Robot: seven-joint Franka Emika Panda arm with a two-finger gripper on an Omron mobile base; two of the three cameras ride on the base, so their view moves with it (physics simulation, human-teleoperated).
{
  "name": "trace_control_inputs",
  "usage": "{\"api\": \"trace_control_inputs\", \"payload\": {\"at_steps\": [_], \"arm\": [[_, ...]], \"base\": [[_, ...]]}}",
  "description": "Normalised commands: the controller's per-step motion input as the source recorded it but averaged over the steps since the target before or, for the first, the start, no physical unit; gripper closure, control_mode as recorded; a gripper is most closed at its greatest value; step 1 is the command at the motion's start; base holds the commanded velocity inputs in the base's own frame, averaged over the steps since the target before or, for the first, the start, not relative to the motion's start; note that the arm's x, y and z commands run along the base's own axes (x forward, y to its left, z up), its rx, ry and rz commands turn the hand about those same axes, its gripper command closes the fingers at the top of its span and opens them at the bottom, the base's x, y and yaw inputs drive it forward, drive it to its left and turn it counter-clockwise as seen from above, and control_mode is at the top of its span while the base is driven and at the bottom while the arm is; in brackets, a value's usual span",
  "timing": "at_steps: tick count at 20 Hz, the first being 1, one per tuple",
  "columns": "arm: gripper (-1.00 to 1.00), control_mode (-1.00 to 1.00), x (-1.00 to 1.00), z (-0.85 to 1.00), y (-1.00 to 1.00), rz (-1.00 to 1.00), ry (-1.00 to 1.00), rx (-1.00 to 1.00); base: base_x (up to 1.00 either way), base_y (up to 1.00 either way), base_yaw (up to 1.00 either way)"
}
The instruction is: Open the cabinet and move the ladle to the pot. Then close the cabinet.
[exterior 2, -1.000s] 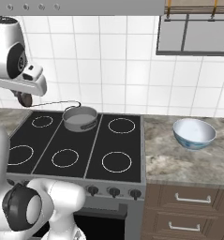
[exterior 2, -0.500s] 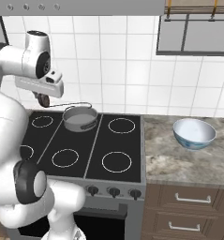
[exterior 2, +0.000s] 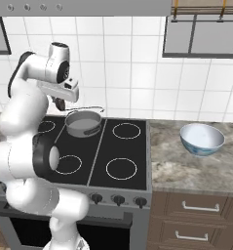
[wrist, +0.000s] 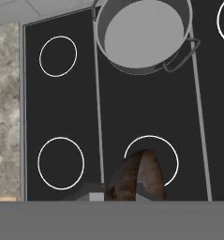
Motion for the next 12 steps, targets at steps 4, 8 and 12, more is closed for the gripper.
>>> {"api": "trace_control_inputs", "payload": {"at_steps": [4, 8, 12], "arm": [[1.0, -1.0, 0.89, -0.21, 0.0, 0.0, 0.01, 0.0], [1.0, -1.0, 0.68, -0.36, 0.0, 0.0, 0.0, -0.01], [1.0, -1.0, 0.68, -0.49, 0.03, 0.0, 0.0, 0.0]], "base": [[0.0, 0.0, 0.0], [0.0, 0.0, 0.0], [0.0, 0.0, 0.0]]}}
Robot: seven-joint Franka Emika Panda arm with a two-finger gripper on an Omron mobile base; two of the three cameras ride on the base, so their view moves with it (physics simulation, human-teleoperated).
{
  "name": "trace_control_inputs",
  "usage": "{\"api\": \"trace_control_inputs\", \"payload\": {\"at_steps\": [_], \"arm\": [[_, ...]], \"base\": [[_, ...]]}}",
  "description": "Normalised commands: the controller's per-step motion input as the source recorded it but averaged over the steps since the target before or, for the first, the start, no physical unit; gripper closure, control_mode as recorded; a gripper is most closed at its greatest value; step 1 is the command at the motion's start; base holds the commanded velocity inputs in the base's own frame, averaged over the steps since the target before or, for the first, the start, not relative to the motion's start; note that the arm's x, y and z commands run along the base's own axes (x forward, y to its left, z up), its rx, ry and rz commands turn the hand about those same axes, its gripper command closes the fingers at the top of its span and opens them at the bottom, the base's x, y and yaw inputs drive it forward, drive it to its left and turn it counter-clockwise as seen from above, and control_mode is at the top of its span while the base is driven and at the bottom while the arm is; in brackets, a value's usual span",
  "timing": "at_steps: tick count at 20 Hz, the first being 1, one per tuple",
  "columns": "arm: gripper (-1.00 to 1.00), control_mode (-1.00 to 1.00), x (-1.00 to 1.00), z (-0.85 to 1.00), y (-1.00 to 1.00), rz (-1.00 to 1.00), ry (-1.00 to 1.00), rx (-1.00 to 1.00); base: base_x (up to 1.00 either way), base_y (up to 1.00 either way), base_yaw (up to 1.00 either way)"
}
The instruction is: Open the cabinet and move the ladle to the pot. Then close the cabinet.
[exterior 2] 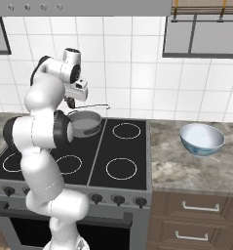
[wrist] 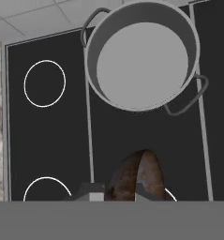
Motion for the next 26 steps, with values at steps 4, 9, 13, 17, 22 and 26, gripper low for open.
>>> {"api": "trace_control_inputs", "payload": {"at_steps": [4, 9, 13, 17, 22, 26], "arm": [[1.0, -1.0, 0.6, -0.61, 0.12, 0.0, 0.0, 0.0], [1.0, -1.0, 0.51, -0.56, 0.16, 0.0, 0.0, -0.02], [1.0, -1.0, 0.44, -0.52, 0.13, 0.0, 0.0, -0.04], [1.0, -1.0, 0.29, -0.37, 0.08, 0.0, -0.01, -0.04], [1.0, -1.0, 0.32, -0.27, 0.03, 0.0, -0.01, -0.02], [1.0, -1.0, 0.18, -0.2, 0.02, 0.0, -0.03, 0.0]], "base": [[0.0, 0.0, 0.0], [0.0, 0.0, 0.0], [0.0, 0.0, 0.0], [0.0, 0.0, 0.0], [0.0, 0.0, 0.0], [0.0, 0.0, 0.0]]}}
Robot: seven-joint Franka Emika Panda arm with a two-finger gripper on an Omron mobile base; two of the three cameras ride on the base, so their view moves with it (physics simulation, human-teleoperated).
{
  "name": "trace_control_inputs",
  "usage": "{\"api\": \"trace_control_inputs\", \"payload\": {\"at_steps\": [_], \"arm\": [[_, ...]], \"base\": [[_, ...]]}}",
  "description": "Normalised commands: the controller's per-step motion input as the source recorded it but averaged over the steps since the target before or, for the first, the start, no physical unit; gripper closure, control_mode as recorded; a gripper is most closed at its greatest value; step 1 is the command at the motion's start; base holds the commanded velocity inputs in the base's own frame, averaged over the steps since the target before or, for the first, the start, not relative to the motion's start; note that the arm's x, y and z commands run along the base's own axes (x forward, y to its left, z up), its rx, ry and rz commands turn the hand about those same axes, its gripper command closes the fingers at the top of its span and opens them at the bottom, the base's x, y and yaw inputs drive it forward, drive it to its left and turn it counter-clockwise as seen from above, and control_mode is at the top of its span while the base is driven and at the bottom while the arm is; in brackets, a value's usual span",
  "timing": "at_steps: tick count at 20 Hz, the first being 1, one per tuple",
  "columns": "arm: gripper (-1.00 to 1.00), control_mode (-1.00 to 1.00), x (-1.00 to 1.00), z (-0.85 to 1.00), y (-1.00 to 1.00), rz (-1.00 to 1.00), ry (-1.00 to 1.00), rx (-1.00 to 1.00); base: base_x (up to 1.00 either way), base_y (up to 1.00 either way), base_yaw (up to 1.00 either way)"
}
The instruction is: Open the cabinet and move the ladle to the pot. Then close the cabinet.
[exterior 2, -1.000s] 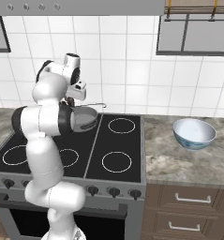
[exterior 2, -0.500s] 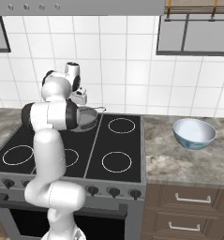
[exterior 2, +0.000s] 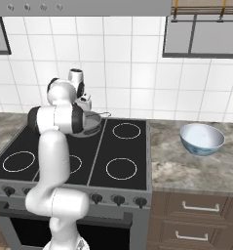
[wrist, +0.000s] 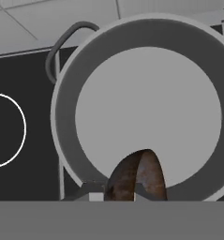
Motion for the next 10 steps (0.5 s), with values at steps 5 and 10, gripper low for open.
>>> {"api": "trace_control_inputs", "payload": {"at_steps": [5, 10], "arm": [[1.0, -1.0, 0.27, -0.21, 0.02, 0.0, -0.04, 0.0], [1.0, -1.0, 0.34, -0.32, 0.05, 0.0, -0.01, 0.0]], "base": [[0.0, 0.0, 0.0], [0.0, 0.0, 0.0]]}}
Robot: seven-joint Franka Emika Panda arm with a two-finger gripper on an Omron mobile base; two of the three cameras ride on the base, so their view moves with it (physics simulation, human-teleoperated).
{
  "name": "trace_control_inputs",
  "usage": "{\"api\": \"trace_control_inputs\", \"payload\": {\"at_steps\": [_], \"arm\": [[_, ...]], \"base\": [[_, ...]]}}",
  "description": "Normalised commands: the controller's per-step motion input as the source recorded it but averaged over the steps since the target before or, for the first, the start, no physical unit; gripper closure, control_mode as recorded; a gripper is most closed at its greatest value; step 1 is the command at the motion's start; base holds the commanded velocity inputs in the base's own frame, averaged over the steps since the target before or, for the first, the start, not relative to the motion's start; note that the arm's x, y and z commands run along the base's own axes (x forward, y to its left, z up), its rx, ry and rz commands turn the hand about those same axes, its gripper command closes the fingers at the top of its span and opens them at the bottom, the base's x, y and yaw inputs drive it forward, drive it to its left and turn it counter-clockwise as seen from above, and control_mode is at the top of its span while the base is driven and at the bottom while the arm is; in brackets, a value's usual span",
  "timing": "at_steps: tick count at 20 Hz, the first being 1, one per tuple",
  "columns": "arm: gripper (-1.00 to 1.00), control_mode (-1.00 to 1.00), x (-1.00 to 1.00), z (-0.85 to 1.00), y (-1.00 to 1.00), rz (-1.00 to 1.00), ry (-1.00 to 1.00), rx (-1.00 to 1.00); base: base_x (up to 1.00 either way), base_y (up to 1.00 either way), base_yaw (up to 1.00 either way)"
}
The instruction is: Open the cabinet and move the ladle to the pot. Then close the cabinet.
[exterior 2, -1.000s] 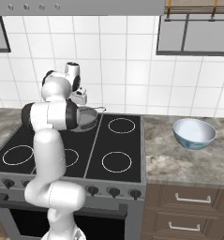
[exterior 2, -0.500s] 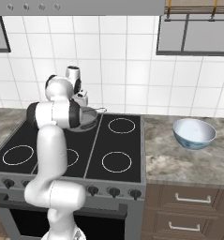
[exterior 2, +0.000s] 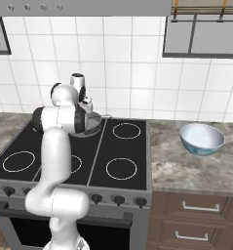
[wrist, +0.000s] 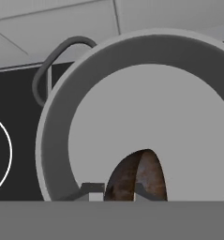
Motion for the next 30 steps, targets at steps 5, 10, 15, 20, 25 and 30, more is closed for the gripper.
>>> {"api": "trace_control_inputs", "payload": {"at_steps": [5, 10, 15, 20, 25, 30], "arm": [[1.0, -1.0, 0.26, -0.28, 0.07, 0.0, -0.03, 0.0], [1.0, -1.0, 0.32, -0.27, 0.08, 0.0, -0.04, 0.0], [1.0, -1.0, 0.34, -0.26, 0.1, 0.0, -0.04, 0.0], [-1.0, -1.0, 0.13, -0.23, 0.14, 0.0, -0.01, 0.0], [-1.0, -1.0, 0.0, -0.04, 0.07, 0.0, -0.02, 0.0], [-1.0, -1.0, -0.03, 0.03, 0.02, 0.0, -0.01, 0.0]], "base": [[0.0, 0.0, 0.0], [0.0, 0.0, 0.0], [0.0, 0.0, 0.0], [0.0, 0.0, 0.0], [0.0, 0.0, 0.0], [0.0, 0.0, 0.0]]}}
